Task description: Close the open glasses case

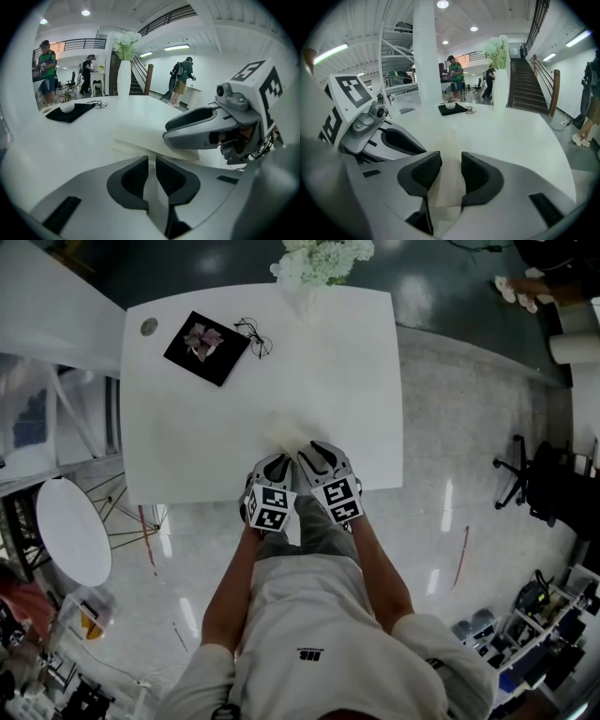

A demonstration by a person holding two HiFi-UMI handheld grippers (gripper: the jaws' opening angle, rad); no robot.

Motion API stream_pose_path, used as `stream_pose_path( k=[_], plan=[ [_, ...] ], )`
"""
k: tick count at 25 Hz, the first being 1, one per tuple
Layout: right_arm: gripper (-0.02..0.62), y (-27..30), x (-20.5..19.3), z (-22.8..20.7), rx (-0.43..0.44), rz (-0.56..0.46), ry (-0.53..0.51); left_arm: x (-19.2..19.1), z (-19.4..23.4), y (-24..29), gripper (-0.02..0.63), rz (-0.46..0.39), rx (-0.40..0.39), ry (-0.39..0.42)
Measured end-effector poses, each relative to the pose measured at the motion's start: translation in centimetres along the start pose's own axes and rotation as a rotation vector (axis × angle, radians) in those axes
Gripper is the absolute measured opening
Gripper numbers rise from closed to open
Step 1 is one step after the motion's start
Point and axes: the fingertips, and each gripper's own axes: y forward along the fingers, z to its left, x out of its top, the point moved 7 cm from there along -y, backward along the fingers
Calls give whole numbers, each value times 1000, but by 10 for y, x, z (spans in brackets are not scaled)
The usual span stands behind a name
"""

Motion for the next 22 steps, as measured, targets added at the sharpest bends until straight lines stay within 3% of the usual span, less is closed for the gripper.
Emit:
stream_pose_path(
  k=[10, 22],
  plan=[
    [162, -5, -6, 2, -72, -19, -3, 2, 8, -24, 67, -46, 9, 11],
    [163, -68, 39, 38, -149, -147, -28, 25, 16, -96, 129, -248, 31, 60]
  ],
)
